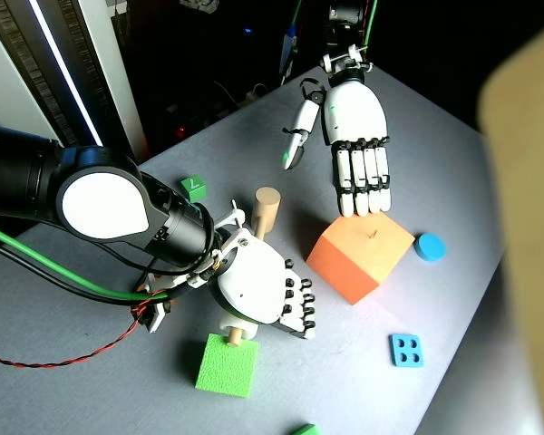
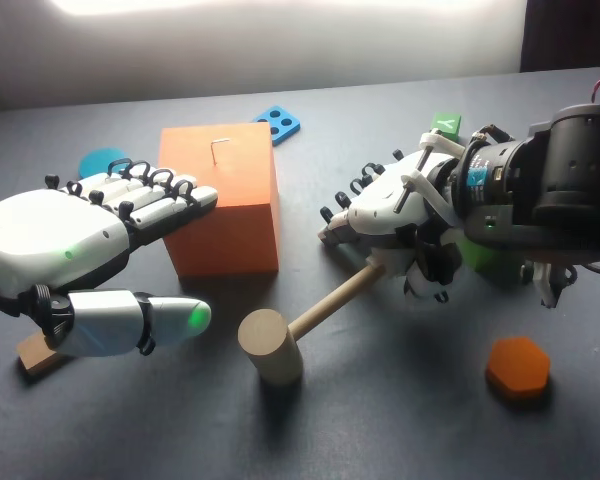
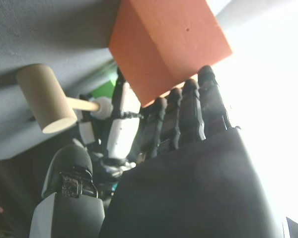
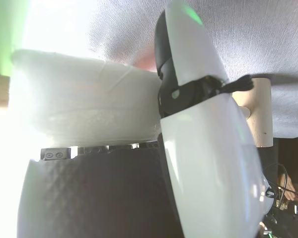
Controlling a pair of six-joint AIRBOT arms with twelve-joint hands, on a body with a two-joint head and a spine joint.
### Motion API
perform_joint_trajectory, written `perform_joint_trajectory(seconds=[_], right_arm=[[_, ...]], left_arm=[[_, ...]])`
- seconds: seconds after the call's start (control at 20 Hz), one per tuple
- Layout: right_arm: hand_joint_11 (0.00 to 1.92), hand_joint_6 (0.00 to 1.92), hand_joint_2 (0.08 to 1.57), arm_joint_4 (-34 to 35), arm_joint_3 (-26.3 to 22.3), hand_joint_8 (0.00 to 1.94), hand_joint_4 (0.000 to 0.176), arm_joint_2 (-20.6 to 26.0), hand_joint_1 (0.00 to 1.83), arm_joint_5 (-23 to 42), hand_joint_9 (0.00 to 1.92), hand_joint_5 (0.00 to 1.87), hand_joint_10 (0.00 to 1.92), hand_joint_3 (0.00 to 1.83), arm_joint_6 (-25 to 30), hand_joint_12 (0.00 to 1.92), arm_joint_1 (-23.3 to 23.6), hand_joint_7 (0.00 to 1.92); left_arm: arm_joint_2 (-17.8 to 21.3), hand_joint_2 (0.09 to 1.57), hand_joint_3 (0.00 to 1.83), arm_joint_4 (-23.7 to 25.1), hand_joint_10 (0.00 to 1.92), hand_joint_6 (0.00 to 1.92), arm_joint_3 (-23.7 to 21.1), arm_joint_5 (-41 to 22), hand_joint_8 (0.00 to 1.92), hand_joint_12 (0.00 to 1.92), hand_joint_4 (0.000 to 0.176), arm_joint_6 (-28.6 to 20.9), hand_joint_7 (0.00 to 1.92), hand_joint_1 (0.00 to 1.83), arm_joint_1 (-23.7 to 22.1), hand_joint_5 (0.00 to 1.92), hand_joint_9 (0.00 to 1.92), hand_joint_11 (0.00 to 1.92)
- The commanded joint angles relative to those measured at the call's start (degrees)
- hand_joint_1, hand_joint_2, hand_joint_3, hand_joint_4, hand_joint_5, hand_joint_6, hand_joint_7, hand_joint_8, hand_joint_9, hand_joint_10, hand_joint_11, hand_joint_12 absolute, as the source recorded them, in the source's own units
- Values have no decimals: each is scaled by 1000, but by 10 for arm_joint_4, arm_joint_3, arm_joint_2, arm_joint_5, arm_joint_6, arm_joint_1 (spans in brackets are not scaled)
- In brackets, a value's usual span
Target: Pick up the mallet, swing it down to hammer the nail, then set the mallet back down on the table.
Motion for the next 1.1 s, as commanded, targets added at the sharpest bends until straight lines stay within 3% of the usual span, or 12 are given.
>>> perform_joint_trajectory(seconds=[0.0,0.1,0.15,0.2,0.25,0.3,0.5,0.55,0.65,0.75,0.95,1.05], right_arm=[[0,10,1096,-14,0,8,0,2,1249,33,376,337,32,0,2,802,-1,403],[93,20,1053,-14,0,33,0,3,1251,33,611,567,73,0,2,990,0,649],[154,18,1057,-14,0,96,0,3,1229,33,673,699,263,1,2,1088,0,763],[119,965,1193,-14,0,1166,0,3,1184,34,640,722,586,10,1,1376,0,791],[135,1219,1257,-14,0,1502,0,3,1153,35,508,691,1051,4,1,1486,0,718],[197,1232,1271,-14,0,1608,0,4,1147,35,467,728,1307,0,1,1525,0,672],[392,1240,1301,-14,-1,1775,0,6,1165,35,531,688,1697,0,1,1647,1,642],[439,1327,1251,-14,-3,1809,0,7,1108,35,560,736,1806,0,0,1693,0,579],[727,1338,1239,-14,-7,1936,0,10,1097,35,827,747,1916,0,-3,1899,0,735],[1101,1862,1227,-14,-15,1941,0,13,1132,35,1060,664,1921,0,-4,1920,1,900],[1502,1921,1368,-14,-35,1941,0,24,755,35,1330,1013,1921,7,-9,1921,8,1217],[1681,1921,1426,-14,-46,1941,0,33,457,31,1516,1170,1921,13,-10,1921,14,1425]], left_arm=[[0,1217,0,-3,0,0,3,-44,0,0,0,-2,0,0,-4,15,0,0],[0,1221,0,-3,0,0,3,-44,0,0,0,-2,0,0,-4,7,0,0],[0,1225,1,-3,0,5,3,-44,0,0,0,-2,0,0,-4,20,0,0],[0,1224,1,-3,0,10,3,-44,0,0,0,-2,0,0,-4,31,0,0],[0,1224,0,-3,0,4,3,-44,0,0,0,-2,0,0,-4,20,0,0],[0,1222,0,-3,0,5,3,-44,0,0,0,-2,0,0,-4,23,0,0],[0,1224,0,-3,0,4,3,-44,0,0,0,-2,0,0,-4,23,0,0],[0,1228,2,-3,0,1,3,-44,0,0,0,-2,0,0,-4,17,0,0],[0,1222,0,-3,0,1,3,-44,0,0,0,-2,0,0,-4,5,0,0],[0,1220,0,-3,0,4,3,-44,0,0,0,-2,0,0,-4,12,0,0],[0,1223,0,-3,0,5,3,-41,0,0,0,-2,0,0,-4,21,0,0],[0,1228,2,-3,0,6,3,-40,0,0,0,-2,0,0,-4,26,0,0]])
